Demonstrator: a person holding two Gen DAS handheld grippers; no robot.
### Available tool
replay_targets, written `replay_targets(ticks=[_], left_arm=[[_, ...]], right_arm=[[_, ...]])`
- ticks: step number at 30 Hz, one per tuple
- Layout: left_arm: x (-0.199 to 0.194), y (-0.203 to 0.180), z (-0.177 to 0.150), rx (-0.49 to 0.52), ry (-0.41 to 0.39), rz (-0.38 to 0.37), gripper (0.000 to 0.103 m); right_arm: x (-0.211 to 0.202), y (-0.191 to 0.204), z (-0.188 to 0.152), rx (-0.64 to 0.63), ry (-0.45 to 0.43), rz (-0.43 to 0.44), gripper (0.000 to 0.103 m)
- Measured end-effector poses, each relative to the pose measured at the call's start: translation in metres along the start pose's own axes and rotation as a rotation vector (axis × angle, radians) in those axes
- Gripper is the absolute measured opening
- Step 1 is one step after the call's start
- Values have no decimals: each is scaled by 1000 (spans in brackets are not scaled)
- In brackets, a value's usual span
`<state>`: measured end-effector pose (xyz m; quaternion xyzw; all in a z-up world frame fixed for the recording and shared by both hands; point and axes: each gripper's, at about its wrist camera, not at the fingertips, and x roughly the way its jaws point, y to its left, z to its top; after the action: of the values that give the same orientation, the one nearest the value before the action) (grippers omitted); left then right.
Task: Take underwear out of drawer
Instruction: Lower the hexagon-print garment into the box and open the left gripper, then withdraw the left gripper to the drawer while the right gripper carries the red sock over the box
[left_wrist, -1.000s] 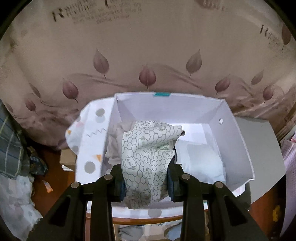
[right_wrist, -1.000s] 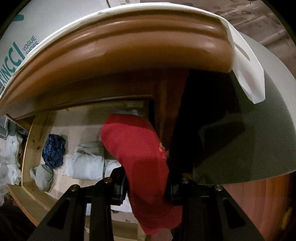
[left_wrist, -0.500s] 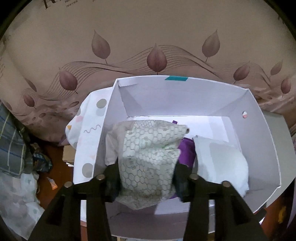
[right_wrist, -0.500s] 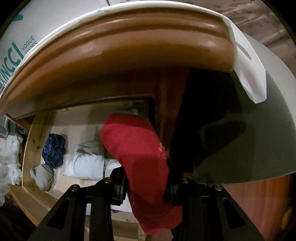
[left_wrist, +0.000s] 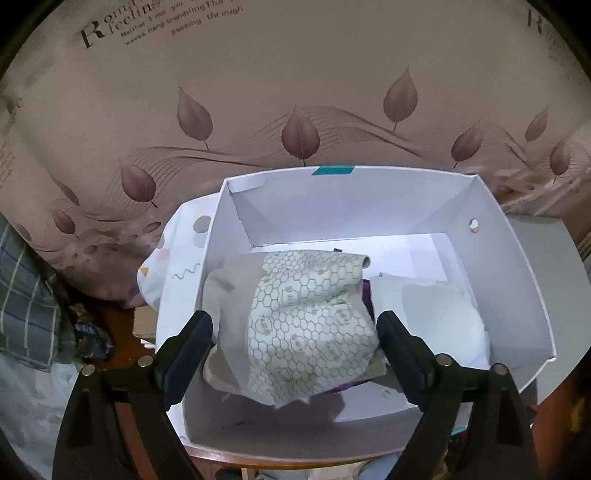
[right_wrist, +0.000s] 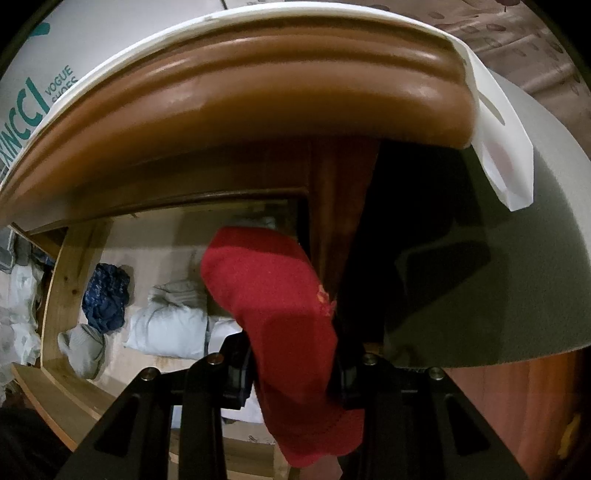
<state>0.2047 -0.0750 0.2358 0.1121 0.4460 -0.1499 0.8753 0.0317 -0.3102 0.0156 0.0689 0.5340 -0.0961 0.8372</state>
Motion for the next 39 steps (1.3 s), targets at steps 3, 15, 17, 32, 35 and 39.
replay_targets(ticks=[3, 15, 17, 32, 35, 39], left_arm=[[-8, -1, -2, 8, -14, 8, 92], [-35, 9, -14, -9, -25, -3, 92], [-42, 10, -20, -13, -30, -7, 92], [-78, 37, -122, -81, -131, 127, 97], [-71, 47, -153, -114, -126, 149, 98], [-51, 61, -188, -188, -107, 187, 98]], right_arm=[[0, 1, 0, -3, -2, -3, 33], [0, 1, -1, -17, -4, -10, 33], [0, 1, -1, -18, -7, -11, 33], [-20, 9, -7, -47, -62, 15, 33], [-33, 14, -9, -74, -83, 23, 33], [-52, 16, -14, -75, -97, 44, 33]])
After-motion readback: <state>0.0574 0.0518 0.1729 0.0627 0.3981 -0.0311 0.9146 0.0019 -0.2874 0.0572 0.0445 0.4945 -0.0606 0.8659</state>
